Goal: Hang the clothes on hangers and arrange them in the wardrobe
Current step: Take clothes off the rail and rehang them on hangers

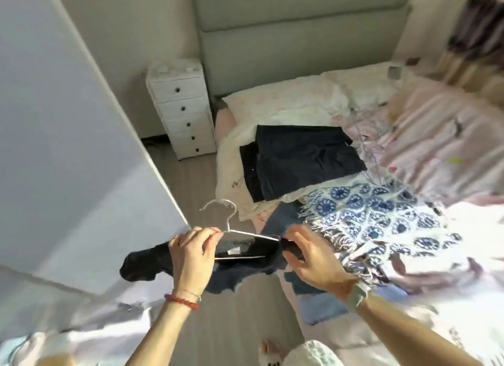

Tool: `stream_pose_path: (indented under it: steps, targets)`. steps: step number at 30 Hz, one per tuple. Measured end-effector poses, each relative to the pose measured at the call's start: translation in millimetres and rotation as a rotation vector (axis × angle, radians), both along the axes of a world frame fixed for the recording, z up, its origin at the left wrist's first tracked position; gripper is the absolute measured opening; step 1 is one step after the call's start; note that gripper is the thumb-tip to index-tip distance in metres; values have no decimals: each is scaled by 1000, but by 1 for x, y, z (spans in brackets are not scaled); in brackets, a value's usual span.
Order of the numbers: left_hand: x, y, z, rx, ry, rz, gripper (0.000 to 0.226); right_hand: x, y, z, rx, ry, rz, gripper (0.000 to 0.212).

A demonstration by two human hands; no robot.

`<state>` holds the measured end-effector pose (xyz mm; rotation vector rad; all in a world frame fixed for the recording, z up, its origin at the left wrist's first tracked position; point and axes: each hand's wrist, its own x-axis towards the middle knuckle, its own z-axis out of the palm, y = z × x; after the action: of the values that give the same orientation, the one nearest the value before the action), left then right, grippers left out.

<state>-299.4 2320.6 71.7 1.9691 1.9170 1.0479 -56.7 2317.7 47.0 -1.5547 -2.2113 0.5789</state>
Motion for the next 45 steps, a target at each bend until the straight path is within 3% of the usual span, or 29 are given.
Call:
stream_pose_path:
  steps: [3,11,14,18,22,25,30,35,40,45]
  targets:
    - [49,24,-6,-22,11,-157,14,35,-19,-3,-24,1,-160,44]
    - [161,83,16,73,-8,-484,7,71,-46,-3,143,56,-855,25]
    - [196,104,26,149,32,-554,18,81,-36,7,202,117,-1101,21]
    - [231,116,28,95,39,-603,44,118,-16,26,293,155,-1282,17]
    - [264,128,2,-70,180,-698,51,176,8,33,344,116,-1377,18]
    - [297,145,-22,-116,297,-719,53,233,37,20,264,110,-1450,20]
    - [360,174,-68,-296,431,-713,56,336,95,-36,11,135,-1421,23]
    - [400,199,-108,-457,604,-679,59,390,130,-83,-304,60,-1342,54]
    - [406,216,-112,-441,605,-589,56,350,143,-92,-219,62,-1116,51]
    - [354,220,-87,-278,556,-450,48,283,155,-78,-189,102,-824,41]
